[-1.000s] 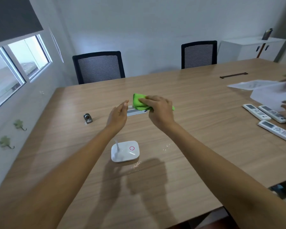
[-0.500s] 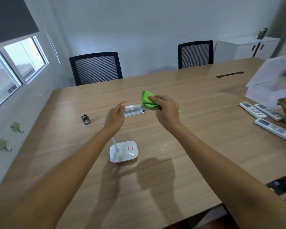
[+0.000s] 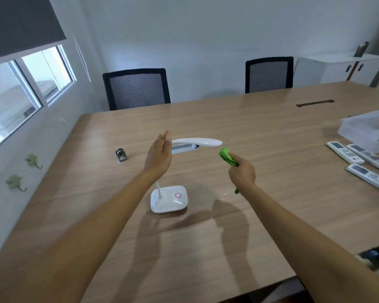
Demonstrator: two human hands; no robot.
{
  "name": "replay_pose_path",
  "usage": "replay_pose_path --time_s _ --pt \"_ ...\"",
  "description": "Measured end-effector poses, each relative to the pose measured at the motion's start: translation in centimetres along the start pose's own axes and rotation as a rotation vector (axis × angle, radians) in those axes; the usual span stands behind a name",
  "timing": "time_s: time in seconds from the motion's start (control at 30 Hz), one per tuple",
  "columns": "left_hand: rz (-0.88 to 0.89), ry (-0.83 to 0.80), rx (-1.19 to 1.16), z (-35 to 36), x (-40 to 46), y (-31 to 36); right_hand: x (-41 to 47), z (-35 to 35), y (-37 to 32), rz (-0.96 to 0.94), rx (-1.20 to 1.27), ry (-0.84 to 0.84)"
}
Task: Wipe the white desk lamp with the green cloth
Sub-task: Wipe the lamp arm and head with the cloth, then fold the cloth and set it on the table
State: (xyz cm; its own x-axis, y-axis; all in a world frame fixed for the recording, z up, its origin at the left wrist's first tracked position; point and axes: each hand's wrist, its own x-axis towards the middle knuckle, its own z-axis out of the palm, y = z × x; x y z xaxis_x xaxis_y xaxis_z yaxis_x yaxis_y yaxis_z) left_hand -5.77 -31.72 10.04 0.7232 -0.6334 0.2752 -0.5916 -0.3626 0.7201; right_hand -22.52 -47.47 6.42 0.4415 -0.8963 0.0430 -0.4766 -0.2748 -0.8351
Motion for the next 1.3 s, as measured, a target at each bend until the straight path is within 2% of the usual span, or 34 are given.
replay_pose_path --time_s 0.27,0.37,0.47,0.57,0.63,0.7,0.77,0.87,1.0,1.17,1.3 --pt "-0.145 0.012 -0.075 -1.9 -2.7 -3.1 -2.5 3.7 -0.4 0.081 0.056 -0.324" --pt "-0.214 -0.005 -0.005 -3.1 -4.7 -4.6 -3.5 5.4 -0.7 0.133 0.152 -0.477" --pt "-0.367 -0.054 0.069 -4.0 -7.1 -7.5 -4.8 7.4 -1.2 0.22 0.26 -0.609" --pt "-0.543 -0.196 -0.087 -4.4 -9.9 -10.3 -6.3 9.8 -1.6 0.342 0.424 -0.743" --pt "-0.67 -0.373 -0.228 -4.7 -11.9 -11.3 -7.5 11.3 -2.2 0.427 0.497 -0.814" --pt "-0.758 -0.531 -0.324 -4.9 -13.7 -12.0 -8.8 12.5 -3.0 0.503 0.545 -0.857" --pt "-0.829 -0.6 -0.46 -5.2 -15.2 -13.0 -9.9 14.0 -3.8 0.581 0.608 -0.879" --pt "-0.87 -0.555 -0.651 -5.8 -16.8 -14.7 -11.5 16.2 -4.7 0.689 0.702 -0.944" --pt "-0.888 -0.392 -0.727 -7.4 -18.2 -16.6 -13.1 18.9 -5.7 0.749 0.735 -1.021" --pt "-0.985 -0.343 -0.747 -10.2 -19.6 -17.9 -13.9 21.4 -7.3 0.679 0.675 -1.072" --pt "-1.096 -0.21 -0.671 -12.6 -20.4 -20.0 -14.1 23.2 -8.1 0.576 0.528 -1.095"
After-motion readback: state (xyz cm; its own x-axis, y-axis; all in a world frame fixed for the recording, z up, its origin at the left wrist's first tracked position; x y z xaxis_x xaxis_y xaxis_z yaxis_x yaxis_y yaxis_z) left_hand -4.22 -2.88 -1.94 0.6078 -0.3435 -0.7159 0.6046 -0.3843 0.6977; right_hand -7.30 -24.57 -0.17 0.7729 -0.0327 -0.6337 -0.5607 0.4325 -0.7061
